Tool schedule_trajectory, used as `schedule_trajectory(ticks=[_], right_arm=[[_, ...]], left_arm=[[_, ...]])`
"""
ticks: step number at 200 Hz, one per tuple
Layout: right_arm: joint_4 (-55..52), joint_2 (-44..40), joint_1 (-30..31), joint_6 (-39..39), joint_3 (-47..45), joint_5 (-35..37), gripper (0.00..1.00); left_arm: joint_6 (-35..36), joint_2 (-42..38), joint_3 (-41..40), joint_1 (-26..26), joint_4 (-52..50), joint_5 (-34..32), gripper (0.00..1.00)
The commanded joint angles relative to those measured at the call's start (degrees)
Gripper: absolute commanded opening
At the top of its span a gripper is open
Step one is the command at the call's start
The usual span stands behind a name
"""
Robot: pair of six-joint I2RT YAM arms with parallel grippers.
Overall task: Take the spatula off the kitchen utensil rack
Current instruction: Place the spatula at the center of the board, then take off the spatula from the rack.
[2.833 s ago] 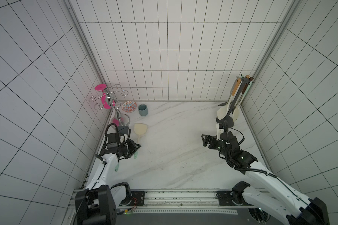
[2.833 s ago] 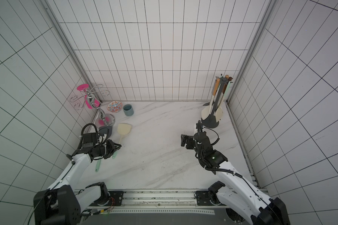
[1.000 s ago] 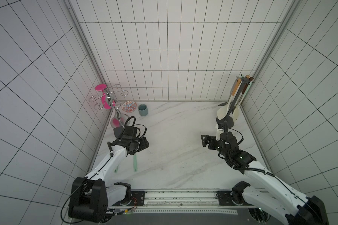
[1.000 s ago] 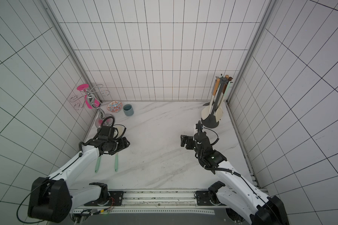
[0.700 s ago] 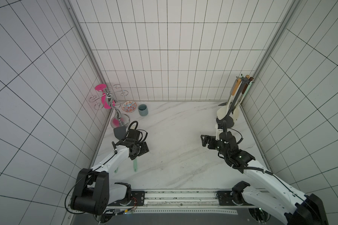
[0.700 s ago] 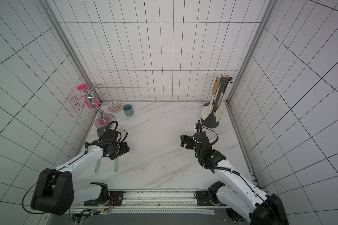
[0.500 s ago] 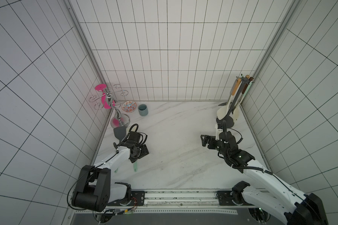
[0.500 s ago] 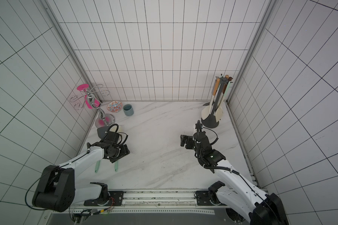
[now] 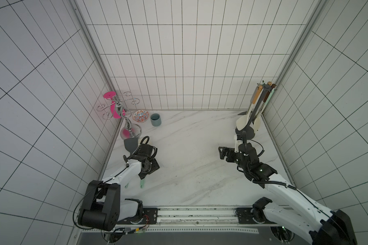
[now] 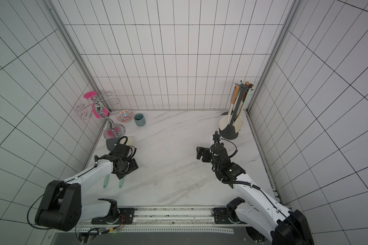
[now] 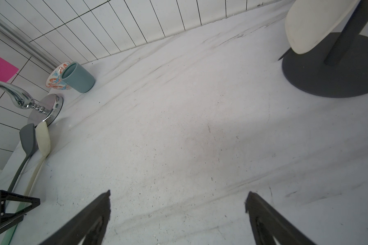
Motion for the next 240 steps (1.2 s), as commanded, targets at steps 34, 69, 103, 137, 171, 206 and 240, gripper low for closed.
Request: schedule_trajectory(ticks=[34,69,103,137,171,206,240], right_arm=[[1.0,0.0,-0.6,0.7,-2.9,-0.3,0.99],[1.4,-0.3,-0.6,0.8,-3.3,-0.2,0.99],[5.1,-2.3,-0.6,0.2,-6.0,-0.5,0.99],[9.9,-3.2,-0.6,-1.1,-8.8,-2.1,0.99],[16.4,-5.0,-0.5,-2.6,-13.2,-2.4,0.99],[17.8,-5.3,-0.6,-2.2,-13.9,-2.8,0.99],[19.4,-2.5,-0.6,-1.2,-13.7,-4.5,0.99]], left_arm=[[-0.8,-3.5,-0.2,0.9,-1.5,-1.7,0.77],[0.0,-8.3,2.7,-2.5,-1.7,1.1,0.77],[2.0,-15.2,7.0,-6.5,-0.8,-0.7,0.79],[3.9,-19.1,7.2,-14.6,7.2,-5.1,0.82],[6.4,-18.4,3.8,-23.5,19.7,-8.7,0.96],[10.3,-16.1,-4.2,-30.7,40.0,-9.9,0.97],[15.9,-10.1,-9.3,-35.9,55.6,-12.6,0.97]])
